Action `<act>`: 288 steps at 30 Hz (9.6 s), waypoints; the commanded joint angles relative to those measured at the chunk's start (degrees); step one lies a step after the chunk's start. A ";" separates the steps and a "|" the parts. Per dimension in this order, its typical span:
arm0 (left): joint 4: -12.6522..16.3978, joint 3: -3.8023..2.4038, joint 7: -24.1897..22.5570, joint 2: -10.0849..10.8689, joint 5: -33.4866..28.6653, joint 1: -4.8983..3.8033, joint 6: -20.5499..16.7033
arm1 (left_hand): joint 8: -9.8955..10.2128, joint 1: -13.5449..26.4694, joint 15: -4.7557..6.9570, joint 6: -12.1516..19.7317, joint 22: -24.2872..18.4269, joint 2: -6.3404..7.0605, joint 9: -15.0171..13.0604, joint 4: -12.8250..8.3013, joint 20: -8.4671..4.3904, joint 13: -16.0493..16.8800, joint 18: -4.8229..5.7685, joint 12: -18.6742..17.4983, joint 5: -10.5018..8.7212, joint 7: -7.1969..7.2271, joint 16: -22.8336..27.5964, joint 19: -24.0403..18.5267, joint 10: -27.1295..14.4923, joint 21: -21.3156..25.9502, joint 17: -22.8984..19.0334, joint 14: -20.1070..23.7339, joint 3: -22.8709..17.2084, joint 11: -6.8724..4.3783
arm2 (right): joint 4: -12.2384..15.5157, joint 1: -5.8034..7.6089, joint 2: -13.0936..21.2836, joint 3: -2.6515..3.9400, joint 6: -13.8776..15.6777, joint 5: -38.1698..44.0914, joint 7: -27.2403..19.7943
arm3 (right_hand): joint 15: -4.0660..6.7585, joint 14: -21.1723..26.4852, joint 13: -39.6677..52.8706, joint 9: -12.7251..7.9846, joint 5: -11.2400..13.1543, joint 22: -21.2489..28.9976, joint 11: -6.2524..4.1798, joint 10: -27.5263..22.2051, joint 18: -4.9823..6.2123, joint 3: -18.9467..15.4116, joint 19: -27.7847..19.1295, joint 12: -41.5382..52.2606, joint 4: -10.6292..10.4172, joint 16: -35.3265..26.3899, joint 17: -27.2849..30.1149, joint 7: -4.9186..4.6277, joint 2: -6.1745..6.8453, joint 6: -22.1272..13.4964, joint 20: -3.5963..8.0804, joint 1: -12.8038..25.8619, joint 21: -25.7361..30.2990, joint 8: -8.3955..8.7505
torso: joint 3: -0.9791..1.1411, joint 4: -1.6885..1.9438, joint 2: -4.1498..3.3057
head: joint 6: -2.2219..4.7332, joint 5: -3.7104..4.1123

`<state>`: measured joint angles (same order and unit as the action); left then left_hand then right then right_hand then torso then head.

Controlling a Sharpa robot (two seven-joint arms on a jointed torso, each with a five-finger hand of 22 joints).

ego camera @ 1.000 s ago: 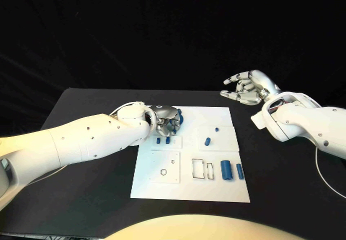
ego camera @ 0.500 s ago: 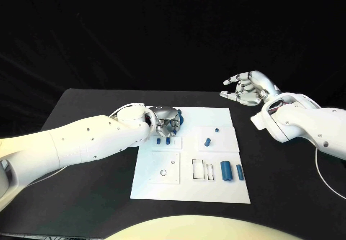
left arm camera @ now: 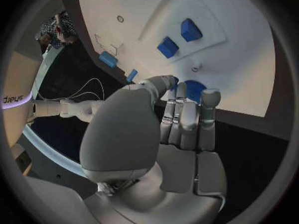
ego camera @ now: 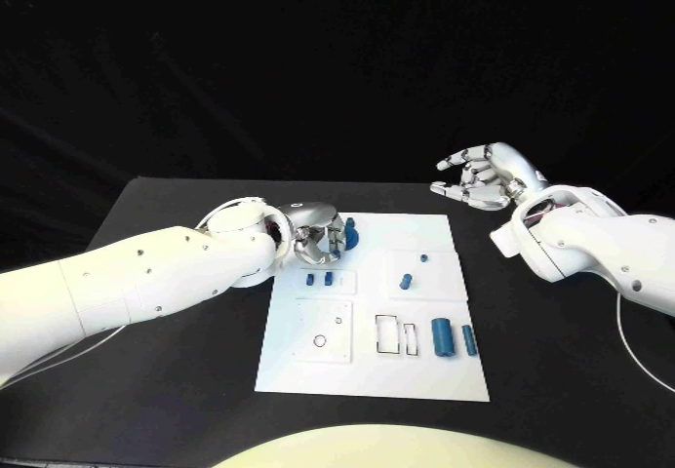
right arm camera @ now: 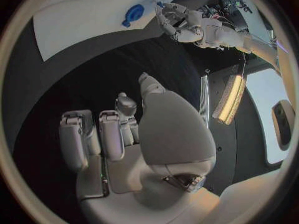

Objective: Assemble the parts on the task board

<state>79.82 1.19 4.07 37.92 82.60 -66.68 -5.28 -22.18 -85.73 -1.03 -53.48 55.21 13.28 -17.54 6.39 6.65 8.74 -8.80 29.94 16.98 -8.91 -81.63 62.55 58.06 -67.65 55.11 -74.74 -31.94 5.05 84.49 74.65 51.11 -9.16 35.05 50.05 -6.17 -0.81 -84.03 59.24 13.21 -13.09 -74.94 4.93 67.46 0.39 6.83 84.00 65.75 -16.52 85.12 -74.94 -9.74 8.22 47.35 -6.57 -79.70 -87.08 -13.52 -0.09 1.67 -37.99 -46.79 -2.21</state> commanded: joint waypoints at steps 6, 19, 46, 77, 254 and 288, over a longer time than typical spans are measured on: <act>0.70 -0.38 1.14 1.55 -3.00 -0.05 0.73 | 0.25 0.80 -0.16 -0.44 0.04 0.01 -0.10 -0.16 0.22 -0.01 0.55 -0.38 -0.27 0.08 -0.11 0.31 0.37 -0.36 -0.23 -0.37 0.30 -0.02 | 0.01 -0.02 0.05 0.01 -0.22 0.19 -0.68 | 0.47 -3.27 0.03 -0.06 -0.27 -13.03 -0.18 -0.14 0.45 0.46 4.40 -0.17 -0.03 -0.27 -4.35 0.00 0.03 0.37 0.27 0.30 0.15 -0.19 | -0.13 0.04 -0.10 | 0.08 -0.02; -1.76 -0.22 1.63 1.34 -3.15 0.00 3.13 | 0.47 1.15 -0.18 -0.48 -0.53 0.15 -0.10 -0.10 0.24 -0.07 0.40 -0.82 -0.27 0.11 0.07 -0.24 0.43 0.05 -0.84 -0.11 0.38 -0.01 | -0.08 -0.02 -0.17 0.01 -0.27 0.19 -0.67 | 0.47 -3.27 0.03 -0.06 -0.27 -13.03 -0.18 -0.14 0.45 0.46 4.40 -0.17 -0.03 -0.27 -4.35 0.00 0.03 0.37 0.27 0.30 0.15 -0.19 | -0.17 -0.04 -0.20 | -0.14 -0.16; -2.58 0.25 1.78 0.51 -4.36 0.03 4.63 | 0.59 1.31 -0.20 -0.52 -0.49 0.16 -0.11 -0.06 0.26 -0.09 0.41 -1.07 -0.30 0.11 -0.01 -0.28 0.52 0.06 -0.43 -0.26 0.40 0.00 | -0.10 -0.04 -0.23 0.01 -0.27 0.19 -0.65 | 0.51 -3.29 -0.20 -0.08 -0.27 -12.96 -0.21 -0.04 0.47 0.60 4.36 -0.32 -0.01 -0.34 -4.29 0.03 -0.01 0.40 0.32 0.39 0.26 -0.21 | -0.01 -0.04 -0.14 | -0.24 -0.24; -3.69 0.84 2.65 -0.31 -3.47 0.05 5.78 | 1.12 1.51 -0.15 -0.42 -0.49 -0.10 -0.09 -0.17 0.31 -0.05 0.39 -1.70 -0.44 0.13 -0.10 -0.40 0.96 0.11 -0.32 -0.33 0.29 -0.06 | 0.05 -0.04 -0.13 0.01 -0.43 0.20 -0.54 | 0.51 -3.29 -0.20 -0.08 -0.27 -12.96 -0.21 -0.04 0.47 0.60 4.36 -0.32 -0.01 -0.34 -4.29 0.03 -0.01 0.40 0.32 0.39 0.26 -0.21 | -0.03 -0.06 -0.15 | -0.41 -0.01; 2.08 -0.21 -24.04 14.04 -71.46 -0.07 -4.87 | 3.57 3.42 -2.87 4.69 -13.65 -1.23 0.59 -3.50 2.55 -1.04 -1.71 -6.25 -0.29 -3.10 21.04 -15.66 -4.59 15.45 -31.44 20.44 0.86 3.20 | 11.16 -5.80 -0.59 0.02 -9.34 41.67 18.80 | 2.69 -2.85 -50.68 5.05 3.53 -12.44 -2.46 7.14 0.78 33.00 4.19 -58.13 15.51 -3.65 1.12 3.19 3.12 15.17 2.58 2.00 2.04 -5.78 | -0.13 -0.01 -0.07 | 1.48 4.38; 2.44 -0.16 -23.58 11.91 -71.60 -0.07 -4.31 | 3.61 3.44 -2.94 4.88 -13.71 -1.21 0.62 -3.56 2.59 -1.10 -1.70 -6.27 -0.29 -3.19 21.15 -15.67 -4.74 15.56 -31.55 20.48 0.96 3.28 | 12.88 -11.94 -12.15 -0.81 -14.32 43.06 17.14 | 2.67 -2.76 -50.65 5.33 3.78 -12.19 -2.38 7.16 0.89 33.25 4.01 -58.48 15.90 -3.87 1.56 3.08 2.93 14.91 2.58 2.27 2.54 -5.80 | -0.14 -0.04 -0.15 | -0.21 -1.84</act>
<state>82.11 1.07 -19.56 49.97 11.12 -66.68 -10.16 -18.53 -82.53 -4.01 -48.94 41.56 12.26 -17.01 2.84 9.19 7.71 -9.73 23.90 16.82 -12.16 -60.77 47.29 53.65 -52.29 23.62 -54.76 -31.22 8.39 97.37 62.82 39.08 -9.96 22.76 92.31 11.66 1.63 -84.05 8.54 18.43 -9.20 -74.92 3.58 73.30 1.28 40.09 84.01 7.24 -1.09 81.13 -73.44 -6.65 11.38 61.90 -4.51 -77.71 -84.85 -19.16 -0.27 1.65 -38.13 -46.87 -3.90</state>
